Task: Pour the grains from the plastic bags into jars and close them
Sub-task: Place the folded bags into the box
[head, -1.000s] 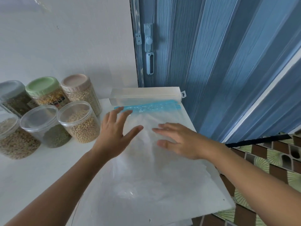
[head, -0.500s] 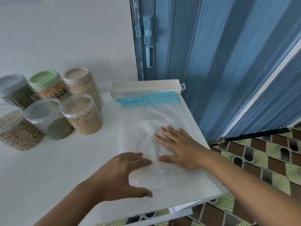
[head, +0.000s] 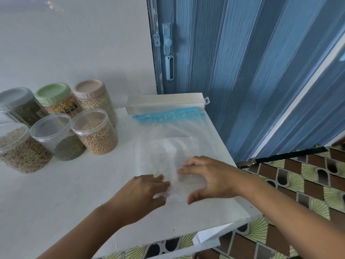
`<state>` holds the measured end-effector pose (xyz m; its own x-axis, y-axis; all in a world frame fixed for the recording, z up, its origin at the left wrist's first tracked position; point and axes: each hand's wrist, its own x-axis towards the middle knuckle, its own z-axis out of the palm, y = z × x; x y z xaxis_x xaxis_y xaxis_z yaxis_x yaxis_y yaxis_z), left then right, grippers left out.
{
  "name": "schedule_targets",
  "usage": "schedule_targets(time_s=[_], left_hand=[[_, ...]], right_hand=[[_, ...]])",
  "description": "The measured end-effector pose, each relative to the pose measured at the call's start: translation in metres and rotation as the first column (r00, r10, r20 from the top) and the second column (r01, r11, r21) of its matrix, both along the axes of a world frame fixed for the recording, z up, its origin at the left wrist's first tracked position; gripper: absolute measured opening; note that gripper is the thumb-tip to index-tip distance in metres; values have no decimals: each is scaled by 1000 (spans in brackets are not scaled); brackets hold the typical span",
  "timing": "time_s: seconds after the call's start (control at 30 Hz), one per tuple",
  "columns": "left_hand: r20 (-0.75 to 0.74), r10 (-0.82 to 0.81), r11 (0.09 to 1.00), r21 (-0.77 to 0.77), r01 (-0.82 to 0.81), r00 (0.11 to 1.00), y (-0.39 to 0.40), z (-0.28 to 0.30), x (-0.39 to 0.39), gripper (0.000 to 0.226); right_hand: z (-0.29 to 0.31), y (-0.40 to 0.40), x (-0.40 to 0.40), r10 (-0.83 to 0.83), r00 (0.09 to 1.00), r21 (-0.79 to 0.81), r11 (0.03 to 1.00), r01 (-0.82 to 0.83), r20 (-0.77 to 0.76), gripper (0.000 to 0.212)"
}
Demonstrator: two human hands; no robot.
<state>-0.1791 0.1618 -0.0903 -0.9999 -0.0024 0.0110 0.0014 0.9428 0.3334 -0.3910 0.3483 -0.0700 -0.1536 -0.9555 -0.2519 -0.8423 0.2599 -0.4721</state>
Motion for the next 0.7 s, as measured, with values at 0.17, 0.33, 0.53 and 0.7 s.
schedule_targets(time_s=[0.17, 0.33, 0.53, 0.7], left_hand=[[15, 182, 968, 172, -181, 983, 1, 5, -1, 45], [67, 225, 940, 246, -235, 972, -3, 15, -8, 32], [225, 200, 886, 375, -275, 954, -17, 45, -13, 40], [254, 259, 890, 311, -333, 932, -38, 81, -5, 87]], right_hand=[[14, 2, 5, 91, 991, 194, 979, -71, -98, 109], [21, -5, 8, -23, 999, 207, 978, 30, -37, 28], [38, -18, -3, -99, 995, 236, 966, 103, -30, 11], [55, -33, -23, -123, 992, 265, 958, 108, 39, 17]])
